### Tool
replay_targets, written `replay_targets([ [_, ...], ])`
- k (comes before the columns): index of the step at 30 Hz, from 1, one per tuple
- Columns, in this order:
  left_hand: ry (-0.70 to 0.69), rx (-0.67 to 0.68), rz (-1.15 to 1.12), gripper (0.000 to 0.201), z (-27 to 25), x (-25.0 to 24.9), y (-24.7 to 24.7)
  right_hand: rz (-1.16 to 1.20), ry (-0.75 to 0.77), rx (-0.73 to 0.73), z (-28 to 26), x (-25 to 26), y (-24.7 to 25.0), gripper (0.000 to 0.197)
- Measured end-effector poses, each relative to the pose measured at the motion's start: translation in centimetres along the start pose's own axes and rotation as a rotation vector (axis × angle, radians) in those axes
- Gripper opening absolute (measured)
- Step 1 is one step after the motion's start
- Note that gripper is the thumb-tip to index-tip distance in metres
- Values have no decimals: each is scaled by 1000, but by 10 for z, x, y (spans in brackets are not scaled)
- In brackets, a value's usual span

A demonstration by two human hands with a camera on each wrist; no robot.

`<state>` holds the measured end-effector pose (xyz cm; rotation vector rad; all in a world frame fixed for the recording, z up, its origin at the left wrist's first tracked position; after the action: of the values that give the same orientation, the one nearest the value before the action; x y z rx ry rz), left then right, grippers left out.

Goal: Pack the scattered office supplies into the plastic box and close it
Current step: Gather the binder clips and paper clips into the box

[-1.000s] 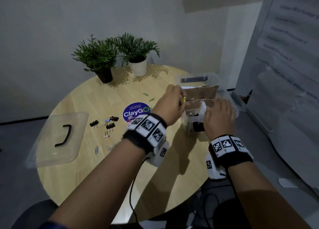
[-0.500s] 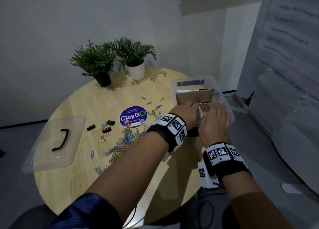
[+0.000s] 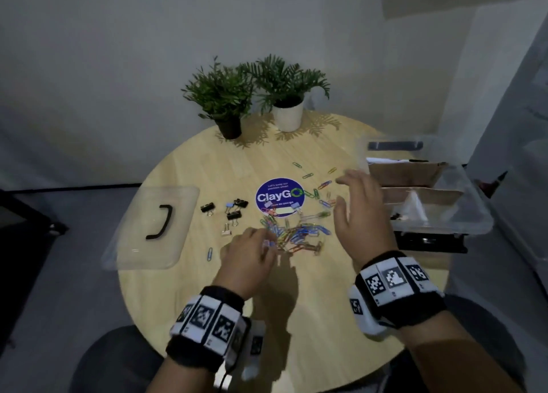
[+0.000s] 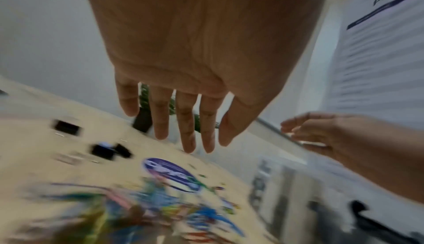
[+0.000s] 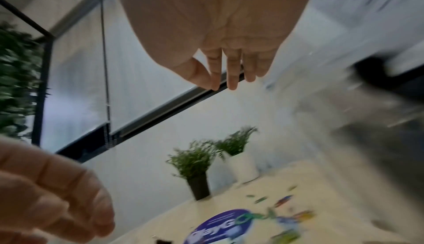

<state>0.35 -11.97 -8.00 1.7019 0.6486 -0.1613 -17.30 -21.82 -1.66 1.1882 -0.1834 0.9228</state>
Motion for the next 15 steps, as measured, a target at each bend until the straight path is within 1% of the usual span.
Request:
replay_targets([
  [2, 126, -41, 44, 30, 3, 46, 17, 38, 10, 76, 14, 18, -38, 29],
  [3, 180, -68, 54, 33, 9, 67, 25, 37, -36, 153, 23, 19, -61, 29],
  [5, 276, -94, 83, 37, 25, 102, 39, -43, -193, 356, 38, 7, -109, 31],
  [6, 315, -78, 108, 39, 36, 116, 41, -115, -243, 447, 44, 0, -128, 32],
  [7, 346, -48, 129, 40, 47, 126, 42, -198, -255, 515, 49, -4, -143, 33],
  [9, 387, 26, 120, 39, 70, 137, 38, -374, -223, 619, 57, -10, -166, 32],
  [11, 395, 89, 45, 43, 90, 143, 28, -500, -210, 693, 60, -18, -182, 33],
  [12, 397, 117, 15, 46, 98, 144, 22, -527, -223, 706, 61, -23, -187, 34],
  [14, 404, 162, 1, 46, 109, 146, 12, -535, -242, 711, 64, -27, -193, 32],
  [15, 401, 172, 4, 42, 112, 146, 9, -516, -251, 707, 65, -29, -195, 31],
])
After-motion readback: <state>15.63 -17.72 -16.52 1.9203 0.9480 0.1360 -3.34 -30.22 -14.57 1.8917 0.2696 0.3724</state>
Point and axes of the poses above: each hand's wrist, its own z-axis towards the middle knuckle, its own y-axis out of the back of the hand, x = y × z, the point moved 9 cm from there along z, towards the middle knuckle, and after that the axes turned 4 degrees about x, right-handed, at the moved point
